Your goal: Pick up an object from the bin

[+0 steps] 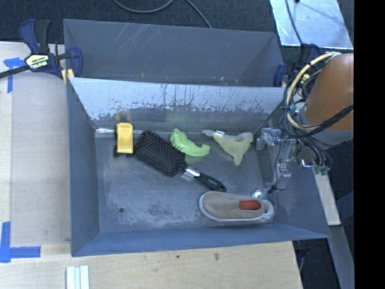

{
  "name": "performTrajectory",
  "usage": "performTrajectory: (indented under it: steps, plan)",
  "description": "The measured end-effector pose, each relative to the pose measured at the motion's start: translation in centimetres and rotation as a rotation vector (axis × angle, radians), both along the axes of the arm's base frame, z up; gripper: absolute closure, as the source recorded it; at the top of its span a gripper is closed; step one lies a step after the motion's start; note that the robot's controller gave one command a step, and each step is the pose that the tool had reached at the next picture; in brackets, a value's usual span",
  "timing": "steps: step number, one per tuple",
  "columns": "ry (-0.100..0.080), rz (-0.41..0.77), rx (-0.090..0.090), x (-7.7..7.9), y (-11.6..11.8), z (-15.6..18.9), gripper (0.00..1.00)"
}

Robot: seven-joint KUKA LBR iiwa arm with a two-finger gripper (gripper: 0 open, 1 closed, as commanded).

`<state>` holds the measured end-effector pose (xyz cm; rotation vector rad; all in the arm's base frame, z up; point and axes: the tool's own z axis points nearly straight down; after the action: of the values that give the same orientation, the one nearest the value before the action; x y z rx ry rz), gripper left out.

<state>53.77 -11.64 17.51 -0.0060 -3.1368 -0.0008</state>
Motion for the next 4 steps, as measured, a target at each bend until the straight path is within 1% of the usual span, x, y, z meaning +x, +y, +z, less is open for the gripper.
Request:
performTrajectory:
  steps: [1, 2, 3, 4]
  plan:
    - [-0.008, 0.003, -0.001, 0.2, 0.0, 0.5, 0.0]
    - [-0.016, -0.013, -0.003, -1.8, 0.0, -2.9, 0.0]
    - [-0.01, -0.031, -0.008, -3.1, 2.7, -7.3, 0.0]
    - [-0.019, 0.051, -0.002, -4.4, 5.8, -9.8, 0.0]
